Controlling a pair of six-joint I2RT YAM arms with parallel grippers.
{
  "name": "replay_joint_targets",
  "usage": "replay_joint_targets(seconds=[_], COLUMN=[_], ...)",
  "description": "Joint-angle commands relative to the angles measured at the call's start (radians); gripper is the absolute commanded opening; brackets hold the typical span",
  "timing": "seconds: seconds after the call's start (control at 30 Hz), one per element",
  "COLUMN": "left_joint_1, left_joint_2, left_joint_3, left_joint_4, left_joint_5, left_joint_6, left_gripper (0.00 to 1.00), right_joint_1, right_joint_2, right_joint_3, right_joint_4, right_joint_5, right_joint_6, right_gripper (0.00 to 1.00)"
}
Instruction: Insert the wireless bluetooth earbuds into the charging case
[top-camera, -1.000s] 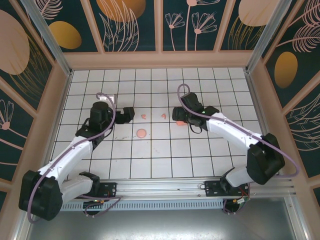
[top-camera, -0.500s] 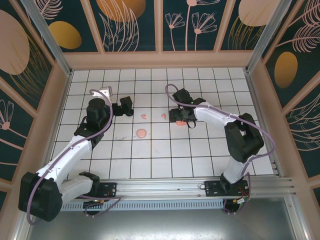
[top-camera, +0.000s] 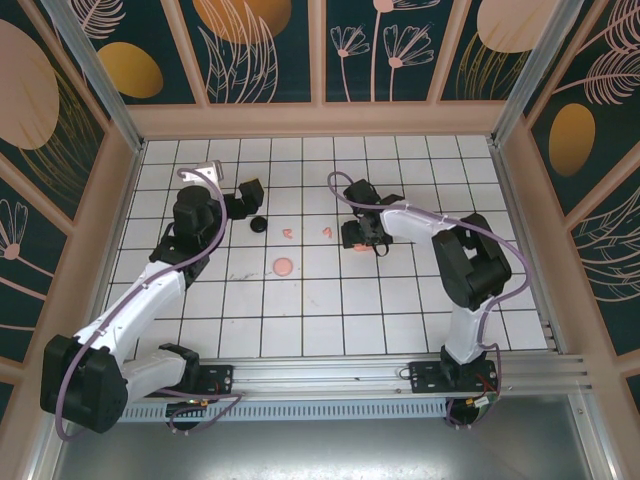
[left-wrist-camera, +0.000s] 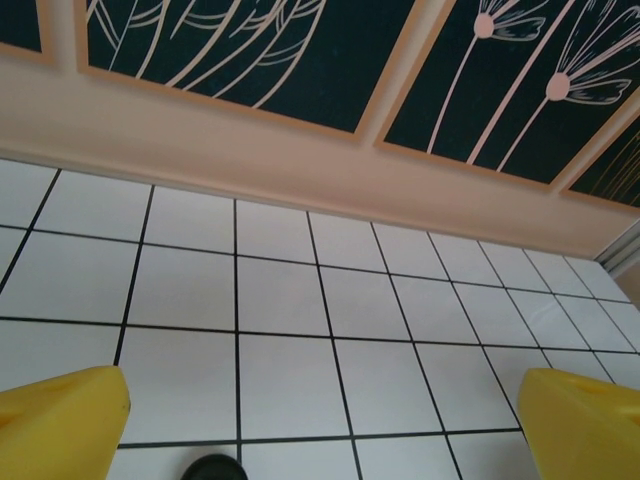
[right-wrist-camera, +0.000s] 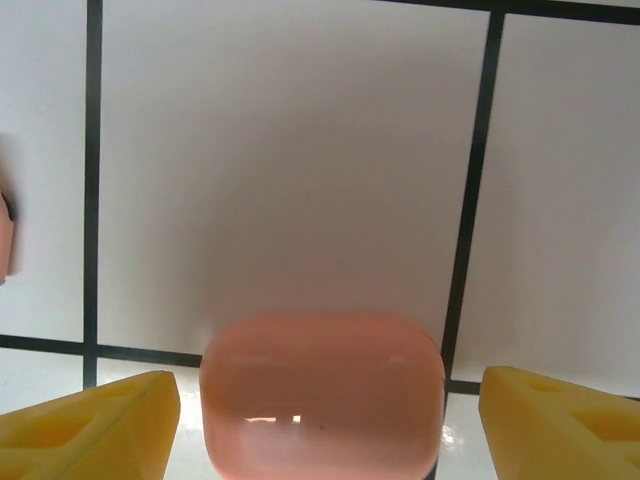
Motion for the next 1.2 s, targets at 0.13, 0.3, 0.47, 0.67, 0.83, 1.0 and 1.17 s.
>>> replay_joint_targets(seconds=[0.13,0.3,0.47,0.67,0.83,1.0,1.17], left_joint_1=[0.005,0.005,0.005,0.005,0.004,0.005,0.004], left_joint_2=[0.020,0.048,0.049,0.057,0.072,0.069,0.071], left_joint_3=[0.031,0.051,0.015,-0.015,-0.022,-0.046,-0.075], left_joint_4=[0.051,0.035,0.084,0.113,0.117,0.141,0.159], left_joint_5=[-0.042,-0.063,-0.044,0.011,0.061,0.125,0.172], left_joint_6=[-0.034,-0.090,-0.125,-0.125,-0.109,-0.098,-0.108], left_gripper=[0.99,0.99,0.99,0.99,0.99,0.99,0.99], right_joint_1=[-0.004,0.004,0.016,0.025,0.028,0.025,0.026], right_joint_2=[0.048,0.062,0.058,0.059,0.027,-0.033,-0.102], right_joint_3=[0.033,0.017,-0.013,-0.025,-0.036,-0.069,-0.102], right_joint_4=[-0.012,-0.004,0.019,0.035,0.046,0.077,0.109], right_joint_5=[-0.021,-0.025,-0.033,-0.033,-0.025,-0.024,-0.036], right_joint_6=[0.011,0.023,0.044,0.070,0.090,0.129,0.173], right_gripper=[0.71,0.63,0.51,0.47,0.45,0.43,0.41])
